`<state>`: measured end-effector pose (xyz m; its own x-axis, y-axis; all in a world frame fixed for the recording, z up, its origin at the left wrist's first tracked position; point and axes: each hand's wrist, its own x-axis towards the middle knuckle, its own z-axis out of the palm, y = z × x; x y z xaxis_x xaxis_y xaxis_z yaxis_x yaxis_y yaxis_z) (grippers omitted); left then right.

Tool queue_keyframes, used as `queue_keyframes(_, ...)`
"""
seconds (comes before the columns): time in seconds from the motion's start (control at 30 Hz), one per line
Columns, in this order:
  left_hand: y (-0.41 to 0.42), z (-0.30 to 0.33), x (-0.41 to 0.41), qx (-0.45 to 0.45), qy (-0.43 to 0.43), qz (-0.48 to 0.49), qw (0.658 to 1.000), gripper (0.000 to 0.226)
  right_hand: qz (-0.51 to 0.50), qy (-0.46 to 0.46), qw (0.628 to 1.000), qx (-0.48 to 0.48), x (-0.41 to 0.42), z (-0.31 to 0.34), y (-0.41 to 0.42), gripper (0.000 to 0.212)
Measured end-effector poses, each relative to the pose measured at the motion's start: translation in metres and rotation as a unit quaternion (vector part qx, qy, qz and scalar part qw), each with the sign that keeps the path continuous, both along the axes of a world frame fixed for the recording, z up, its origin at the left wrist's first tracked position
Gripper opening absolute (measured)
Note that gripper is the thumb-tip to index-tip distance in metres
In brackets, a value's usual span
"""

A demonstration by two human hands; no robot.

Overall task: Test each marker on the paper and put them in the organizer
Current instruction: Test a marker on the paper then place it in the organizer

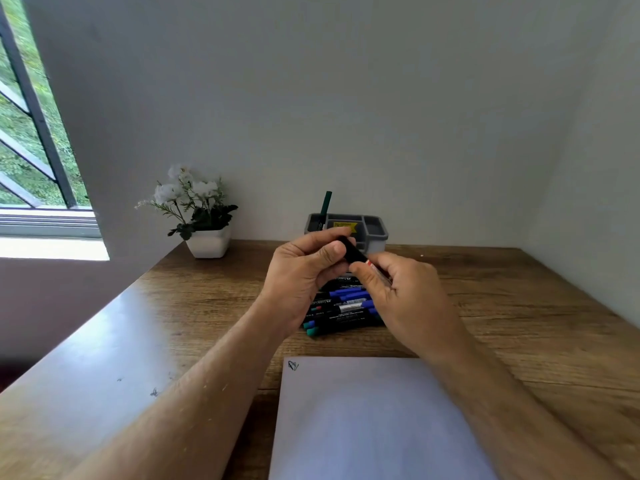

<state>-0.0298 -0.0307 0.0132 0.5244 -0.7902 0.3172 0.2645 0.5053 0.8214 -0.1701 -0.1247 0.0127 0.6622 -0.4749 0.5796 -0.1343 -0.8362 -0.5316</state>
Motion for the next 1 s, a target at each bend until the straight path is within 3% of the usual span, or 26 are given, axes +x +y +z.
queue_keyframes(0.4,0.001,0.004,-0.003,-0.04,0.003,-0.021,0.999,0.019,-0.048,-0.018,0.994,-0.092,0.0,0.005,0.006,0.035)
queue_keyframes(0.57,0.002,0.005,-0.002,-0.041,0.003,-0.006,0.999,0.02,-0.064,-0.019,0.994,-0.087,0.003,0.008,0.013,0.044)
queue_keyframes(0.8,0.003,0.004,-0.002,-0.03,-0.004,-0.009,0.999,0.019,-0.09,-0.014,0.992,-0.082,0.004,0.006,0.02,0.041)
queue_keyframes(1.0,0.006,0.007,0.012,-0.076,0.042,0.03,0.996,0.019,-0.103,-0.014,0.992,-0.07,-0.001,0.005,0.016,0.041)
